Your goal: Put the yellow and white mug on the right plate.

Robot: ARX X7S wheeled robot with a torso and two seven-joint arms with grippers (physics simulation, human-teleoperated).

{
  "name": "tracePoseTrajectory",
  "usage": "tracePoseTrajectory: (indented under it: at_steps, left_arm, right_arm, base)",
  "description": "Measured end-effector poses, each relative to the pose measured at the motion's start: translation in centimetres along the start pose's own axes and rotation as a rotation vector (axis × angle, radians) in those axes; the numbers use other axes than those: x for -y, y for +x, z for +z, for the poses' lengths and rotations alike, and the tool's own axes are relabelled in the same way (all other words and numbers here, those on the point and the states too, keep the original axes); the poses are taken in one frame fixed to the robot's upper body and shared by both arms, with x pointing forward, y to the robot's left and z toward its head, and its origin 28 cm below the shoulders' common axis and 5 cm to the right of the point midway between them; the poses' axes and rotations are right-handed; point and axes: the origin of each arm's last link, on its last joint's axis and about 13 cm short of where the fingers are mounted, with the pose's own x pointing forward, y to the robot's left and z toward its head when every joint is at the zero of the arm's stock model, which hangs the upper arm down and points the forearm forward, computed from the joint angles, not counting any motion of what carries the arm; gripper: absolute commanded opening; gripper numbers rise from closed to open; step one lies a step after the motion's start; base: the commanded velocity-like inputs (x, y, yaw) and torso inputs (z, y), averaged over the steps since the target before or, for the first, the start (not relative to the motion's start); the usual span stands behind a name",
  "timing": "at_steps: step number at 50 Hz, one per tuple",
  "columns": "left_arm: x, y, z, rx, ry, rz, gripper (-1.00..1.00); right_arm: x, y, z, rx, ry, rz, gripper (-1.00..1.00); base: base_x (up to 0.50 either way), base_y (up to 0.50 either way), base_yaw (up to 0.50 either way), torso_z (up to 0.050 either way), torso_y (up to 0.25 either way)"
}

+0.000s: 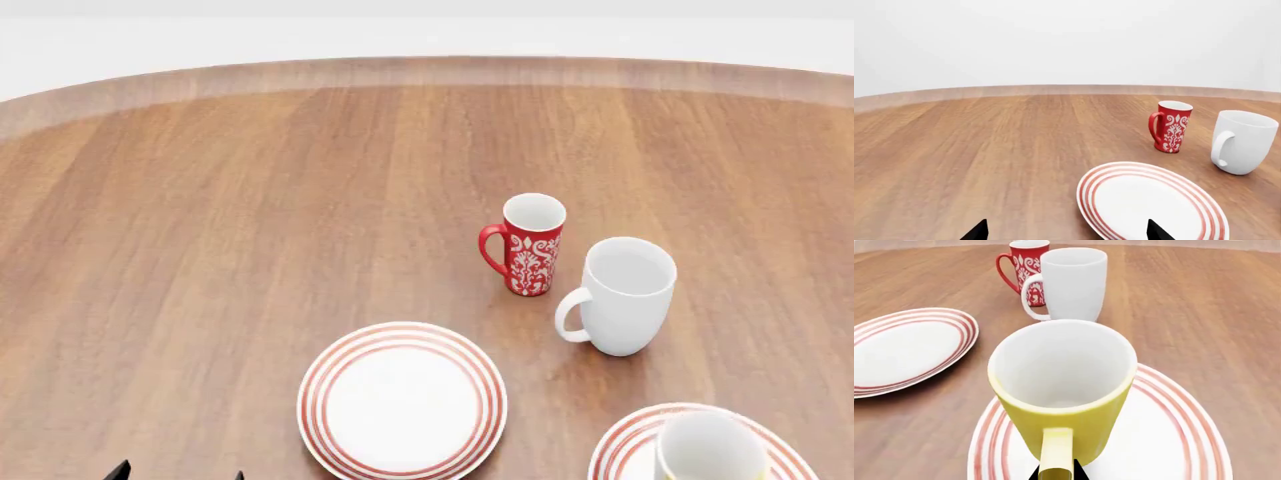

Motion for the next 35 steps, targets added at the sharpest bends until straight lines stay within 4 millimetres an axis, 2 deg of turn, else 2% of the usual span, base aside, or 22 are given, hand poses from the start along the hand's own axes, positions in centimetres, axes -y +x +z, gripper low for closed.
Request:
tracePoseTrajectory:
  at_steps: [16,32,33,35]
  left_arm:
    - [0.0,0.0,0.0,-0.002,0.002,0.001,1.0]
    - [0.0,0.0,-0.1,-0.003,0.002,0.001,1.0]
    - [0.0,0.0,-0.1,-0.003,0.002,0.001,1.0]
    - [0.0,0.0,-0.1,-0.003,0.002,0.001,1.0]
  right_arm:
    - [0.1,0.0,-1.0,-0.031,0.004,-0.01,-1.0]
    - [0.1,0.1,-1.1,-0.03,-0.001,-0.01,-1.0]
    - [0.1,0.1,-1.1,-0.03,-0.002,-0.01,1.0]
    - [0.1,0.1,-1.1,-0.032,-0.005,-0.011,1.0]
  base:
    - [0.0,0.0,0.0,0.0,0.001]
    - [0.0,0.0,0.0,0.0,0.0]
    - [0.0,0.0,0.0,0.0,0.0]
    - [0.0,0.0,0.0,0.0,0.0]
